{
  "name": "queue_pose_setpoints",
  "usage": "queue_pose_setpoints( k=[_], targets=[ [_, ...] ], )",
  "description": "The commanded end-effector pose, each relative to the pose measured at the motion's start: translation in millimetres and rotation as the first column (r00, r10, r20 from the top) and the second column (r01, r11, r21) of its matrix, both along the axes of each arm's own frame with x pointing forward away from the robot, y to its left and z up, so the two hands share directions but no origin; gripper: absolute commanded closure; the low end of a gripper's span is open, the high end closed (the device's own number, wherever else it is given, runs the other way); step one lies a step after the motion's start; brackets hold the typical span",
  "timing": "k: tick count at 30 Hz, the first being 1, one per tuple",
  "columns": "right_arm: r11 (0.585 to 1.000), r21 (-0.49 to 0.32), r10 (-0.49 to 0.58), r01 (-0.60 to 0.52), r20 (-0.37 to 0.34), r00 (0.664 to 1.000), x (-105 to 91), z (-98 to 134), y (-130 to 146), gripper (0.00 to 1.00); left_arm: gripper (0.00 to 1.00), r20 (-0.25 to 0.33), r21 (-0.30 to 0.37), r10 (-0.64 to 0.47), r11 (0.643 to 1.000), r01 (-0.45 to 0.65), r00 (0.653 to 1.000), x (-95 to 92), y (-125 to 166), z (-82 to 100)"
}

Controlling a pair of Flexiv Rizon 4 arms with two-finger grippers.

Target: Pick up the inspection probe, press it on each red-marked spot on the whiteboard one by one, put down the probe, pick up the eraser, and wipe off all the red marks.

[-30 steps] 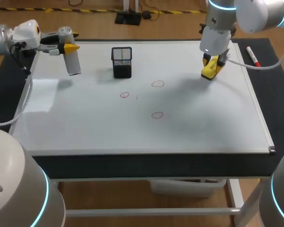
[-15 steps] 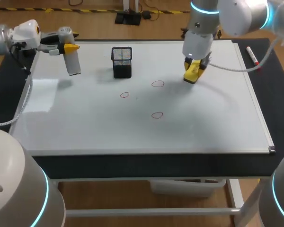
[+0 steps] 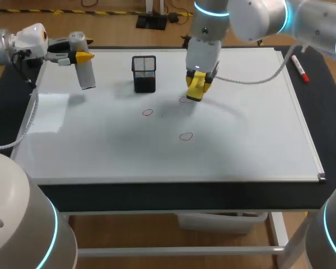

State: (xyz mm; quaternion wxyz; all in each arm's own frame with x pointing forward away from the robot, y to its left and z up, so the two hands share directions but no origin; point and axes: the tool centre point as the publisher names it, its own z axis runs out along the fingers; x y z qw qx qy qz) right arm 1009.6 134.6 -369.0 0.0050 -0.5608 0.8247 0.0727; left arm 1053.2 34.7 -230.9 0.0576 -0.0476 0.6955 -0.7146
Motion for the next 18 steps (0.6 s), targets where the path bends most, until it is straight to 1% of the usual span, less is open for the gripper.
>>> queue_pose_setpoints(
  k=[1, 9, 18],
  targets=[
    [0.999, -0.005, 0.044, -0.044, -0.006, 0.999, -3.4, -3.3, 23.4, 1.0, 1.0, 0.0, 0.004, 0.004, 1.0, -0.004, 1.0, -1.9, -0.5, 2.5],
    [0.991, 0.016, 0.133, -0.133, -0.034, 0.99, -15.1, -10.0, 70.1, 1.0, 1.0, 0.0, 0.004, 0.004, 1.0, -0.004, 1.0, -1.9, -0.5, 2.5],
    [0.978, 0.026, 0.209, -0.208, -0.059, 0.976, -23.3, -14.9, 106.8, 1.0, 1.0, 0.0, 0.004, 0.004, 1.0, -0.004, 1.0, -1.9, -0.5, 2.5]
  ],
)
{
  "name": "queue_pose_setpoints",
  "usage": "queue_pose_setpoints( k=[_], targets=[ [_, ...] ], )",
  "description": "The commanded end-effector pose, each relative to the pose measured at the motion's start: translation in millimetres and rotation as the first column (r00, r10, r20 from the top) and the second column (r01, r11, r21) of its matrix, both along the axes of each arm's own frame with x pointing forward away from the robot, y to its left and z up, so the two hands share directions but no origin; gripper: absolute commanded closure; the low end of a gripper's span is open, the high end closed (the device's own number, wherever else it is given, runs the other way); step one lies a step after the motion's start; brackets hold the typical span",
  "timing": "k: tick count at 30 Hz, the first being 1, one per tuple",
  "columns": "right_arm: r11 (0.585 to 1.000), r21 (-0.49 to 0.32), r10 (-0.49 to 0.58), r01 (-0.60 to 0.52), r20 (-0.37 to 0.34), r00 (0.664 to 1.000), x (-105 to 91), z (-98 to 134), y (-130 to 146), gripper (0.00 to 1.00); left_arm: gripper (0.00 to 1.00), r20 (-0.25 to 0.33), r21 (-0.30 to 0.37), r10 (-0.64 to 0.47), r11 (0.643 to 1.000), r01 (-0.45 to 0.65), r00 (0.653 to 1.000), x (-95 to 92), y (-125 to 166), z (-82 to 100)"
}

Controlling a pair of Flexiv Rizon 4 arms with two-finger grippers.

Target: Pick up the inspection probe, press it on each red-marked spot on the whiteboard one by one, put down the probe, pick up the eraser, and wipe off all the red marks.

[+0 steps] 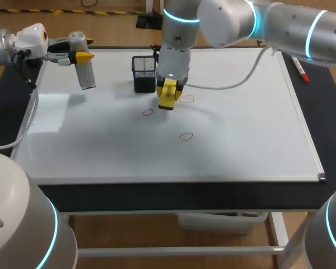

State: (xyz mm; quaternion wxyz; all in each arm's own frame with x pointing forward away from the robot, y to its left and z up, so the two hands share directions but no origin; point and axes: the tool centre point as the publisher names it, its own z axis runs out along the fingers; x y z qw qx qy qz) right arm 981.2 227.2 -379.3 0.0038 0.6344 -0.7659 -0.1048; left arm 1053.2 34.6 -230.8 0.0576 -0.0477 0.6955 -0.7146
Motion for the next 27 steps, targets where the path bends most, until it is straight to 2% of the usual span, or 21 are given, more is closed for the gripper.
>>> queue_pose_setpoints(
  k=[1, 7, 15, 23, 27],
  targets=[
    [0.999, -0.033, 0.029, -0.029, -0.025, 0.999, 4.7, -5.7, 17.4, 1.0, 1.0, 0.0, 0.004, 0.004, 1.0, -0.004, 1.0, -1.8, -0.4, 2.5],
    [0.994, -0.074, 0.076, -0.079, -0.041, 0.996, 5.2, -12.3, 35.7, 1.0, 1.0, 0.0, 0.004, 0.004, 1.0, -0.004, 1.0, -1.8, -0.4, 2.5],
    [0.988, -0.072, 0.131, -0.136, -0.068, 0.989, 3.8, -18.1, 57.2, 1.0, 1.0, 0.0, 0.004, 0.004, 1.0, -0.004, 1.0, -1.8, -0.4, 2.5],
    [0.984, -0.073, 0.157, -0.164, -0.083, 0.984, -2.4, -24.2, 67.4, 1.0, 1.0, 0.0, 0.004, 0.004, 1.0, -0.004, 1.0, -1.8, -0.4, 2.5],
    [0.977, -0.1, 0.183, -0.191, -0.077, 0.98, -6.9, -28.0, 71.5, 1.0, 1.0, 0.0, 0.004, 0.004, 1.0, -0.004, 1.0, -1.8, -0.4, 2.5]
  ],
)
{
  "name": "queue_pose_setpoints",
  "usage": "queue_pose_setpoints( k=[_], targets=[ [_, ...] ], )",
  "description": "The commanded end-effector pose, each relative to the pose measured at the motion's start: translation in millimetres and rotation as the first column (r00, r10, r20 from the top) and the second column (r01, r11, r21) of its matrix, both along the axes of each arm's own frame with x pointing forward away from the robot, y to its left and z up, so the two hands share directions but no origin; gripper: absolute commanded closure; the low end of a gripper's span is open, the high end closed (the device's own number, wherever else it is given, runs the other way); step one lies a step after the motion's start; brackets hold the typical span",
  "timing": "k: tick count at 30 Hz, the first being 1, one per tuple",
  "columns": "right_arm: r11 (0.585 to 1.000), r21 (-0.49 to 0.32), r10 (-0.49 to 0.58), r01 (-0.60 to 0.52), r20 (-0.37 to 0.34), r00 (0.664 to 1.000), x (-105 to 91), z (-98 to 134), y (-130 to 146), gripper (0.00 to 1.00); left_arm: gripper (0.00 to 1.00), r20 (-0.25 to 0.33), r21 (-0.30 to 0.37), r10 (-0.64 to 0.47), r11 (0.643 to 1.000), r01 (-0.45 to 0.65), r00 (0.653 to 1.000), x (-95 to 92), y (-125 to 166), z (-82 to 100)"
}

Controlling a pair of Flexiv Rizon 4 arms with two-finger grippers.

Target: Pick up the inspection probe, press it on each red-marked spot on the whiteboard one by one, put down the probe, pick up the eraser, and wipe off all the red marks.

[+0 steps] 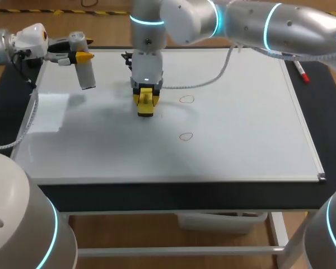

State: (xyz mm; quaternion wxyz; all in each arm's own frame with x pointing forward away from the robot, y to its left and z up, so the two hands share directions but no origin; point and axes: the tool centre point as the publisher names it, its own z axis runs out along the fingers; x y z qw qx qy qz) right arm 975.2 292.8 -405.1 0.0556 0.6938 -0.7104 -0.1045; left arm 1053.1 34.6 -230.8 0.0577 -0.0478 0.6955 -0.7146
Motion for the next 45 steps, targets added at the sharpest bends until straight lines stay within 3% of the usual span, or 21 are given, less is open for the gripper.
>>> queue_pose_setpoints(
  k=[1, 19, 45],
  targets=[
    [0.998, -0.051, 0.023, -0.023, 0.004, 1.0, -1.9, -2.7, 6.6, 1.0, 1.0, 0.0, 0.004, 0.004, 1.0, -0.004, 1.0, -1.7, -0.4, 2.5],
    [0.996, -0.023, 0.092, -0.091, 0.032, 0.995, -15.7, -3.2, 23.6, 1.0, 1.0, 0.0, 0.004, 0.004, 1.0, -0.004, 1.0, -1.7, -0.4, 2.5],
    [0.996, -0.026, 0.085, -0.084, 0.032, 0.996, -19.1, -17.4, 14.5, 1.0, 1.0, 0.0, 0.004, 0.004, 1.0, -0.004, 1.0, -1.7, -0.4, 2.5]
  ],
)
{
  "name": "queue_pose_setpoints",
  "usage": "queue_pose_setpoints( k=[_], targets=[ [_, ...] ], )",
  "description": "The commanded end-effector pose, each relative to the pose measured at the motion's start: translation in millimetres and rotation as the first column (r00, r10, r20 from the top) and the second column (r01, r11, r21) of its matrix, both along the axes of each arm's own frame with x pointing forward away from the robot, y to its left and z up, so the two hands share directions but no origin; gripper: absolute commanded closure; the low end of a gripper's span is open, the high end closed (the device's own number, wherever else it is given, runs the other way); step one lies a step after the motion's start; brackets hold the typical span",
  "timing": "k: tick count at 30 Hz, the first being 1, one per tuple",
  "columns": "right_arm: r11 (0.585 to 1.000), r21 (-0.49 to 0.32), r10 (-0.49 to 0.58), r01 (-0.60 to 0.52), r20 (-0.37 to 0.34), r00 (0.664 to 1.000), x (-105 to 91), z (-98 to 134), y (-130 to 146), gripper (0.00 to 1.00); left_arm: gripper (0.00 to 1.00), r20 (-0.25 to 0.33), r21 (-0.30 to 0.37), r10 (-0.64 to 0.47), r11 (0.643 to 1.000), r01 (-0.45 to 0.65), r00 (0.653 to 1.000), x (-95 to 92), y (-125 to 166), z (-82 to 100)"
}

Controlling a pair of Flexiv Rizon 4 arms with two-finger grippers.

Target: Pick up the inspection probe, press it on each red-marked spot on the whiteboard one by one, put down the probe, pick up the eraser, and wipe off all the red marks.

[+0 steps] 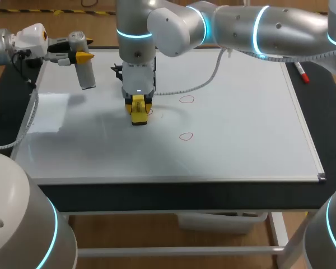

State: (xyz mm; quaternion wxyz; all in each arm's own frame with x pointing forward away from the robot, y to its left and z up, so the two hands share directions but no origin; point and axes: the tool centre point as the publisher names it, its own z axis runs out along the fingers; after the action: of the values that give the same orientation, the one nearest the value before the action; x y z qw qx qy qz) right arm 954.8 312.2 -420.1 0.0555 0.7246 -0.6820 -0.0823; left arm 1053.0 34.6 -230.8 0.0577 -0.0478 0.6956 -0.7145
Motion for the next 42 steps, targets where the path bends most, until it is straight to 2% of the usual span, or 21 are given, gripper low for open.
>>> queue_pose_setpoints(
  k=[1, 30, 36, 42],
  targets=[
    [1.0, -0.005, -0.003, 0.003, -0.001, 1.0, 1.1, -2.9, -5.8, 1.0, 1.0, 0.0, 0.004, 0.004, 1.0, -0.004, 1.0, -1.7, -0.4, 2.4],
    [0.99, -0.028, -0.141, 0.142, 0.01, 0.99, 6.2, -4.7, -56.7, 1.0, 1.0, 0.0, 0.004, 0.004, 1.0, -0.004, 1.0, -1.7, -0.4, 2.4],
    [0.989, -0.03, -0.145, 0.146, 0.015, 0.989, 8.8, -0.6, -58.0, 1.0, 1.0, 0.0, 0.004, 0.004, 1.0, -0.004, 1.0, -1.7, -0.4, 2.4],
    [0.986, -0.034, -0.164, 0.165, 0.037, 0.986, 12.8, 14.7, -69.3, 1.0, 1.0, 0.0, 0.004, 0.004, 1.0, -0.004, 1.0, -1.7, -0.4, 2.4]
  ],
)
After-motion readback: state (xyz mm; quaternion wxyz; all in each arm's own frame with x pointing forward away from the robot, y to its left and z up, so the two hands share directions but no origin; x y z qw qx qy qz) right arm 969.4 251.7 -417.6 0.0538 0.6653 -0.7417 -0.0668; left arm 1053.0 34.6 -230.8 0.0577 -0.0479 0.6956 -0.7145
